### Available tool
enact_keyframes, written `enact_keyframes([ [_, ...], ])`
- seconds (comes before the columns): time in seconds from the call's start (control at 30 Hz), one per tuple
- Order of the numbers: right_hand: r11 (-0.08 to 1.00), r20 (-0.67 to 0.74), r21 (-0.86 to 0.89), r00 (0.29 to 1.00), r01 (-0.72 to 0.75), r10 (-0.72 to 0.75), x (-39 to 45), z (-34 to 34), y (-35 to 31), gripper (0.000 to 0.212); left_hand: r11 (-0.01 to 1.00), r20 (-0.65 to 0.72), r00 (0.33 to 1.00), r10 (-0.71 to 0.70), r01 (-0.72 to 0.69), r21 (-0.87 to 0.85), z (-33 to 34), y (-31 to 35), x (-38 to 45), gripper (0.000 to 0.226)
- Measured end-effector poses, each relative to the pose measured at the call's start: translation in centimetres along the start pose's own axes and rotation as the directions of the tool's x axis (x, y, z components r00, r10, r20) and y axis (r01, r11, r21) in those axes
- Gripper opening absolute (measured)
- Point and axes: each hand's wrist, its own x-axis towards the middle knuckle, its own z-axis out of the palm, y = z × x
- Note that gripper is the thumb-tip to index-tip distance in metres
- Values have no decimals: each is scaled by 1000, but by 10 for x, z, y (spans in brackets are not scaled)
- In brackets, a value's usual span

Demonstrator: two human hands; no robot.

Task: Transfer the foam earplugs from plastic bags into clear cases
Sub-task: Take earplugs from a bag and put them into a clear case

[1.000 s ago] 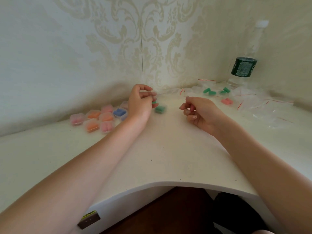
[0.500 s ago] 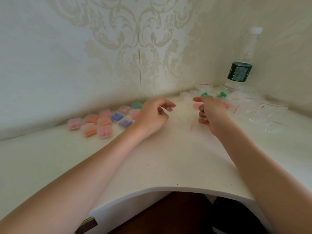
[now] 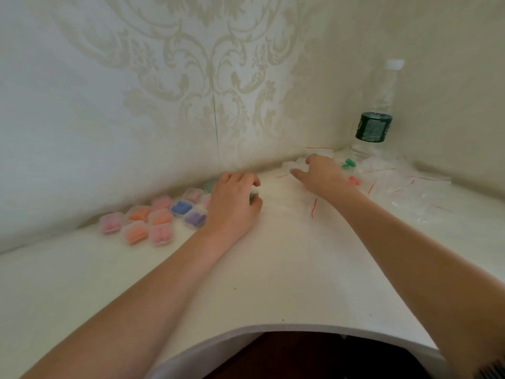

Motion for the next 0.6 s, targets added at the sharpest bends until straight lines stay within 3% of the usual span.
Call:
enact_keyframes([
  [0.07, 998, 43, -57, 999, 4, -2, 12, 7, -3, 55, 1000, -9, 1000, -5, 5, -13, 0, 0, 1, 22],
  [0.23, 995, -31, 88, 998, -45, 48, 21, 26, -8, 50, 999, -33, 999, -13, 11, -37, 3, -3, 3, 17],
  [0.3, 968, -58, 248, 997, -38, 54, 15, 25, -6, 53, 989, -102, 995, -18, 3, -149, 2, -3, 4, 12],
  [0.37, 919, -143, 390, 990, 59, -3, 2, 18, -8, 50, 927, -173, 981, -92, 21, -375, -2, 0, 6, 13],
  [0.43, 826, -219, 524, 970, 208, -105, -18, 5, -13, 42, 778, -122, 964, -237, 113, -618, -8, 9, 7, 15],
  [0.5, 710, -193, 633, 951, 308, -240, -40, -8, -16, 37, 501, 112, 934, -339, 280, -819, -15, 19, 11, 18],
  [0.57, 654, -124, 668, 920, 354, -371, -59, -15, -15, 37, 181, 410, 877, -250, 459, -870, -20, 25, 12, 27],
  [0.6, 642, -97, 678, 909, 359, -405, -67, -17, -13, 39, 82, 499, 851, -165, 516, -853, -22, 26, 11, 29],
])
